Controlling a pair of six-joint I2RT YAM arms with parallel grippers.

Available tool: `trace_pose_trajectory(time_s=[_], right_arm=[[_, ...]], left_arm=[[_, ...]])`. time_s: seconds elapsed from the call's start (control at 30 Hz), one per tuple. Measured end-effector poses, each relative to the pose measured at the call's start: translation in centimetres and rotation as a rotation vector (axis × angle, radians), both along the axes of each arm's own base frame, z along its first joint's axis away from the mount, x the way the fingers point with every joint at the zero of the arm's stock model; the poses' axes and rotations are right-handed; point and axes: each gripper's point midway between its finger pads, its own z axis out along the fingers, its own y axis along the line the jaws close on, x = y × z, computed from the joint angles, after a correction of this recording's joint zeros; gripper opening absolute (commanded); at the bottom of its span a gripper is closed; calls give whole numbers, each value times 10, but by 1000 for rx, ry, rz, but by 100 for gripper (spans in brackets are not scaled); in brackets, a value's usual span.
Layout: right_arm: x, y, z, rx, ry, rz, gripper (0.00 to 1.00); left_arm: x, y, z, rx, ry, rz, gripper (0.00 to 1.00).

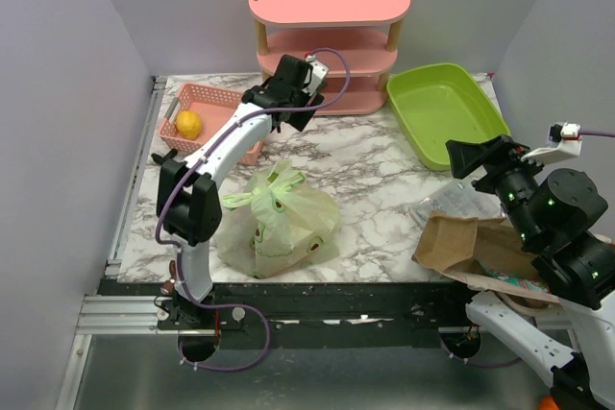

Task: Place the food into the grocery bag and tie it
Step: Pick up the snack from the shelf.

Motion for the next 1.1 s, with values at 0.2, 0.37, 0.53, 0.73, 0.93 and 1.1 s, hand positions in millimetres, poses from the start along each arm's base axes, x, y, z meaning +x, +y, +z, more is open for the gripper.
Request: trace_pose_trajectory(time_s=[0.2, 0.37, 0.53, 0.73, 0.93, 1.1], right_arm=[[-3, -2, 2, -2, -12, 0, 84], [-3, -2, 2, -12, -12, 1, 84], [-2, -2, -1, -20, -7, 2, 84], [3, 3, -13, -39, 24, 15, 84], [10, 13, -30, -61, 72, 48, 84], [13, 16, -34, -68, 87, 53, 85]], left_arm=[[22, -14, -23, 95, -24, -30, 74], [44, -24, -35, 185, -98, -49, 69], [64, -33, -62, 296, -153, -97, 69], [74, -39, -96, 468, -196, -167, 68], [90, -37, -104, 612, -264, -198, 56], [101, -36, -116, 701, -285, -216, 43]])
